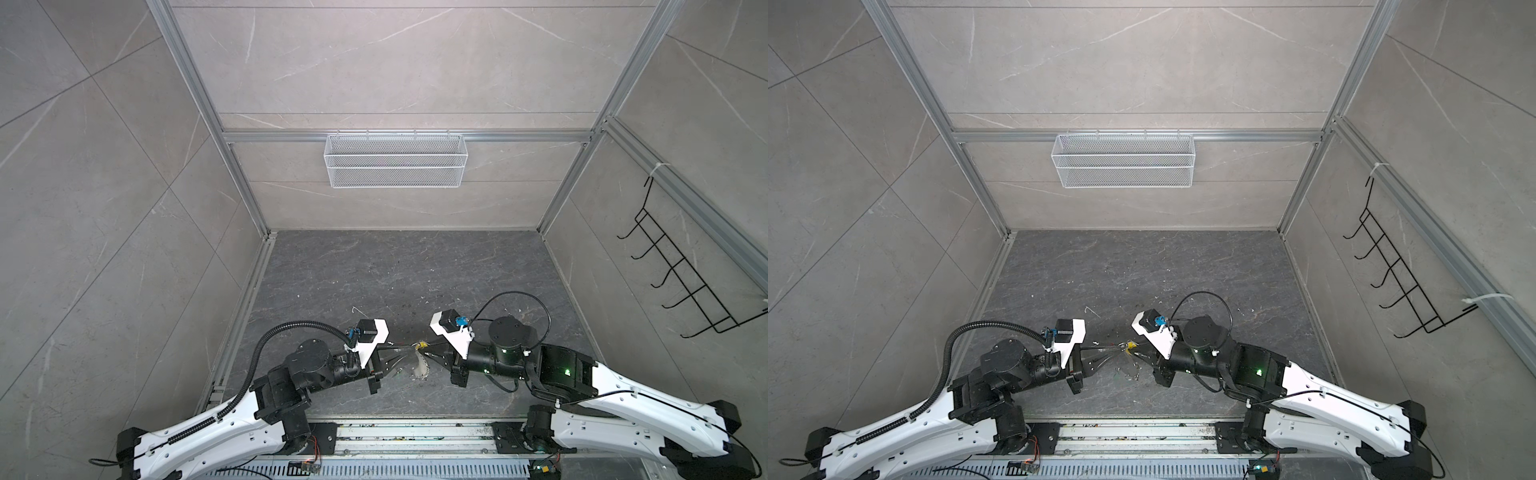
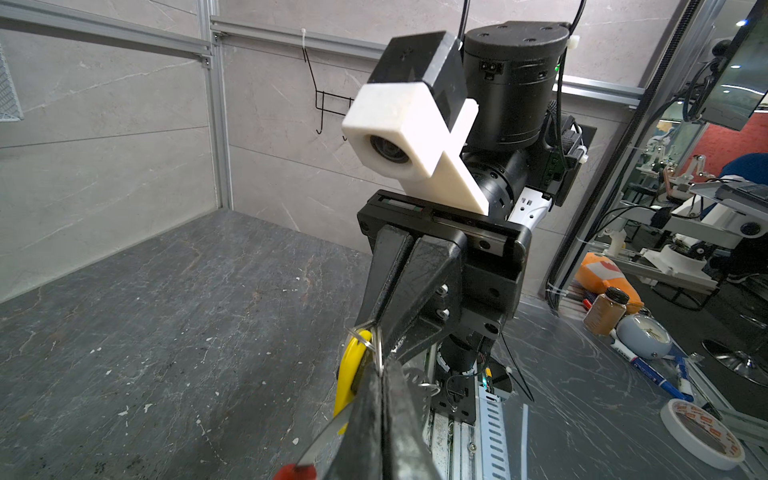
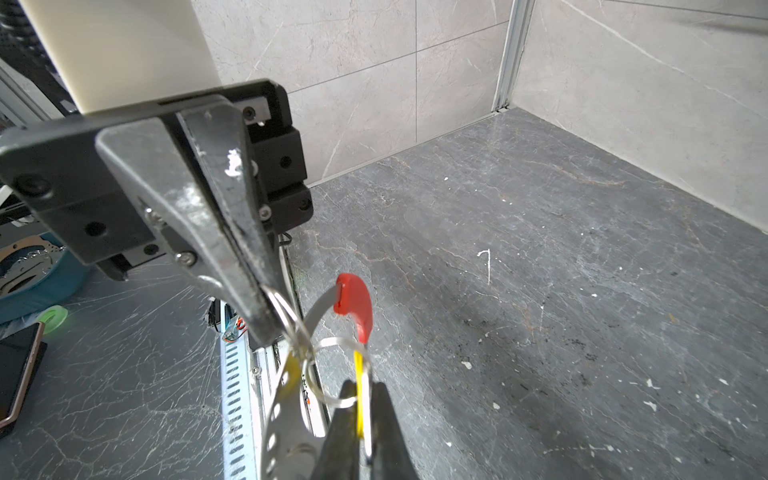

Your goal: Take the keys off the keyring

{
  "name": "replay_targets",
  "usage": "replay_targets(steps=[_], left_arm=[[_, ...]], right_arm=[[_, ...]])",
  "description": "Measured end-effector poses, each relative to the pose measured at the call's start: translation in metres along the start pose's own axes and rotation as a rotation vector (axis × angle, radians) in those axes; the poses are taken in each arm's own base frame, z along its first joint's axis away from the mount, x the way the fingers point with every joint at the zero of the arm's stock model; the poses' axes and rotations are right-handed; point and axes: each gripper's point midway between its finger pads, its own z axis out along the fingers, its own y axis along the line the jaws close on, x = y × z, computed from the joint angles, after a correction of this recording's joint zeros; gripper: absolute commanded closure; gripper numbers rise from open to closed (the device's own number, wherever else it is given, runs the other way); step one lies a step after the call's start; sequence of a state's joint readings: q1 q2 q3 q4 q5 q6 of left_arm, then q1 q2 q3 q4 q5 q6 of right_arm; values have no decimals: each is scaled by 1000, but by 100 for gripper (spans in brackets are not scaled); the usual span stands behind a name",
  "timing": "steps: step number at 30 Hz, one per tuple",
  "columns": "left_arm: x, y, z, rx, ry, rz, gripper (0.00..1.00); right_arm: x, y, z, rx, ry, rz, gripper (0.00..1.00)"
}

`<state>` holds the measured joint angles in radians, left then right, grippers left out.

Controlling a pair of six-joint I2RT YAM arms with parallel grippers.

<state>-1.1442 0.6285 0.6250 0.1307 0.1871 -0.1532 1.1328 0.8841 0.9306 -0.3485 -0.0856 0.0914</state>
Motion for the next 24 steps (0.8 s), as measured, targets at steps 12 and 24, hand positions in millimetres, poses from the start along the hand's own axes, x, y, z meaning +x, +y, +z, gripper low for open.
replay_targets(steps=[12, 24], left_arm=[[5, -2, 0, 10, 22, -5, 100], [2, -2, 4, 16, 64, -15, 100]], right_arm=[[1, -3, -2, 25, 34, -29, 100], [-7, -9, -9, 70, 65, -115, 100]])
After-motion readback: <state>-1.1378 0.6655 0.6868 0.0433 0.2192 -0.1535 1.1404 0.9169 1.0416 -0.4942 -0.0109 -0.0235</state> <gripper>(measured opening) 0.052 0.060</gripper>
